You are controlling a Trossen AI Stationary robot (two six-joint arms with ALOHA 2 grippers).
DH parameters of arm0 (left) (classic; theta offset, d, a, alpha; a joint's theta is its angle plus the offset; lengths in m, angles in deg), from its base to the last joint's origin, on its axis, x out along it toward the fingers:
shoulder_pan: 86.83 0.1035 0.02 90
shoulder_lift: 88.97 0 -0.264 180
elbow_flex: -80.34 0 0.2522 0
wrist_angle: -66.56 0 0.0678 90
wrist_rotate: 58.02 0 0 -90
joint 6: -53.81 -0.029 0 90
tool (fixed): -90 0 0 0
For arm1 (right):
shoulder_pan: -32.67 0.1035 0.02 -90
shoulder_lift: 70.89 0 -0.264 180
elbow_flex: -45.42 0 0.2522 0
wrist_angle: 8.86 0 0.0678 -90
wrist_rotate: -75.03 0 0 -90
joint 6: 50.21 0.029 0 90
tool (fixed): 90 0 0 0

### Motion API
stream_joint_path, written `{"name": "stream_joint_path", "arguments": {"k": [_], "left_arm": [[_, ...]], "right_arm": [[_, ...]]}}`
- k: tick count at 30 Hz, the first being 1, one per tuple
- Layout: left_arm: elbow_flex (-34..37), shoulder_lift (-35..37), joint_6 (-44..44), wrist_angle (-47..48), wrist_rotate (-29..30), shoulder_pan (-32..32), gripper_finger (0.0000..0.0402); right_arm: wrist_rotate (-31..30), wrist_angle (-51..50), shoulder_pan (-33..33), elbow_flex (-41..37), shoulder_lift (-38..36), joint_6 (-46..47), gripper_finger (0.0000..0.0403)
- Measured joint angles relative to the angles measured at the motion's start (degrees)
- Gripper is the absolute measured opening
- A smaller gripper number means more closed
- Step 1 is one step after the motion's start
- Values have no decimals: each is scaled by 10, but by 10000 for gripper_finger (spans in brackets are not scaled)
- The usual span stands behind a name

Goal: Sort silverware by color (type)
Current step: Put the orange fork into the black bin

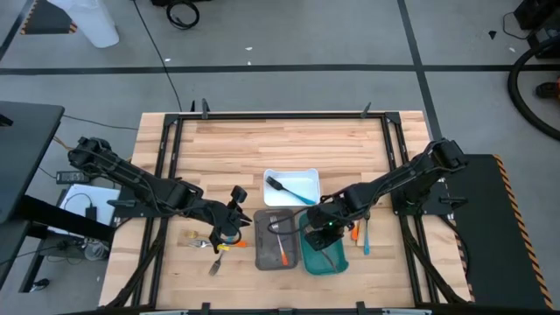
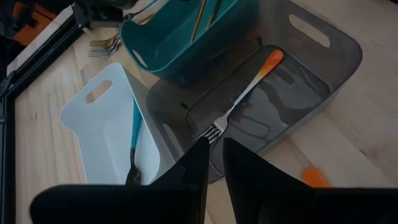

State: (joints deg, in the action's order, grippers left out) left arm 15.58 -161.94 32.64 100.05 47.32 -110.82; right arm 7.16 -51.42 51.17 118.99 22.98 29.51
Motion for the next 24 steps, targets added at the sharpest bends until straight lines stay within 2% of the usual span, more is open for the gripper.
{"name": "stream_joint_path", "arguments": {"k": [11,15,18,24], "left_arm": [[0,0,16,13,-4,0,55],[0,0,48,24,-6,0,55],[0,0,82,34,-15,0,55],[0,0,150,57,-18,-8,55]], "right_arm": [[4,-7,-7,0,-14,-36,113],[-11,-21,-7,1,-36,-45,113],[-15,-64,-8,1,-53,-45,113],[-57,-234,-7,1,-72,-49,113]]}}
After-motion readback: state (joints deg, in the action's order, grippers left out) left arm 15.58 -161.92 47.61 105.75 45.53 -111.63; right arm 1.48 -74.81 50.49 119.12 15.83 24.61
